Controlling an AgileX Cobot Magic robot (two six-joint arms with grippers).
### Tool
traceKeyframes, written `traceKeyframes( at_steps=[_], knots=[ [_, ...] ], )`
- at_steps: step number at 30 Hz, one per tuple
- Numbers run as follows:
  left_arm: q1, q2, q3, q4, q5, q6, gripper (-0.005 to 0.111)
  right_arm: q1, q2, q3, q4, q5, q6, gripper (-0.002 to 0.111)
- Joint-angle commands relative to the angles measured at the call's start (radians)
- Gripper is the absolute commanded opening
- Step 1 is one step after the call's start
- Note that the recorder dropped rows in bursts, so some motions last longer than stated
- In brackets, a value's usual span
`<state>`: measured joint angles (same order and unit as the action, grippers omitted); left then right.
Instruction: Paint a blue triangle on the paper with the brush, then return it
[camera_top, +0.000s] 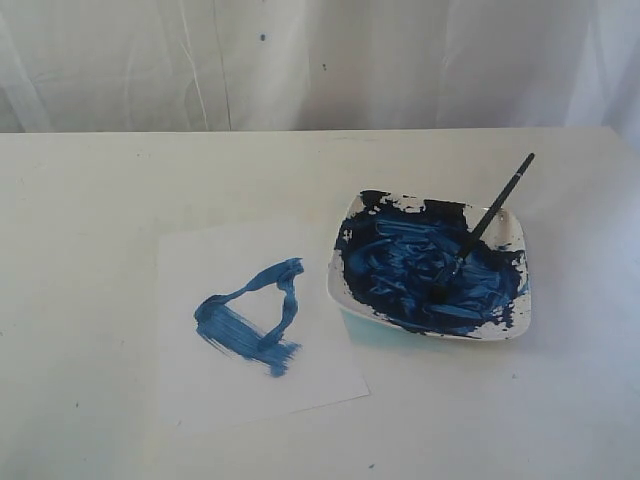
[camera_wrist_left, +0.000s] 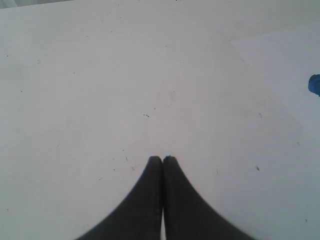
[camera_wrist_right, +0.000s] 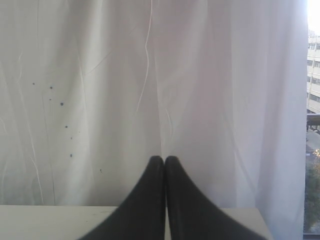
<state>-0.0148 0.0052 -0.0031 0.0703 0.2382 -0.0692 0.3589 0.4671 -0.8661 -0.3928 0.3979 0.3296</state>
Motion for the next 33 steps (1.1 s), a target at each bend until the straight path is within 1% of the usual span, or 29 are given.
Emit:
traceKeyframes(
  at_steps=[1,20,22,24,26,27,28,29,32,33],
  knots=[
    [0.002,-0.005,0.003,-0.01,0.007,-0.001,0.0,-0.01,-0.004,0.003,-0.003,-0.004,-0.012,0.0],
    [0.002,-0.005,0.003,-0.01,0.007,-0.001,0.0,-0.01,-0.006,0.003,-0.003,-0.002,-0.012,0.0],
    [0.002,-0.005,0.003,-0.01,0.007,-0.001,0.0,-0.02,-0.024,0.003,-0.031,-0.004,-0.014,0.0],
    [0.002,-0.005,0.003,-0.01,0.007,-0.001,0.0,-0.047,-0.061,0.003,-0.024,-0.009,-0.012,0.0],
    [0.002,-0.005,0.003,-0.01,0.007,-0.001,0.0,-0.103,-0.141,0.007,0.001,-0.011,0.006,0.0],
    [0.002,-0.005,0.003,-0.01,0.007,-0.001,0.0,-0.157,-0.195,0.022,-0.001,-0.023,0.015,0.0],
    [0.002,-0.005,0.003,-0.01,0.007,-0.001,0.0,-0.19,-0.223,0.035,-0.001,-0.023,0.019,0.0],
    [0.002,-0.005,0.003,-0.01,0.007,-0.001,0.0,-0.246,-0.272,0.066,-0.001,-0.004,0.019,0.0],
    [0.002,-0.005,0.003,-0.01,0.007,-0.001,0.0,-0.331,-0.354,0.178,-0.001,0.011,0.069,0.0],
    [0.002,-0.005,0.003,-0.01,0.007,-0.001,0.0,-0.361,-0.377,0.24,-0.001,-0.002,0.11,0.0]
  ],
)
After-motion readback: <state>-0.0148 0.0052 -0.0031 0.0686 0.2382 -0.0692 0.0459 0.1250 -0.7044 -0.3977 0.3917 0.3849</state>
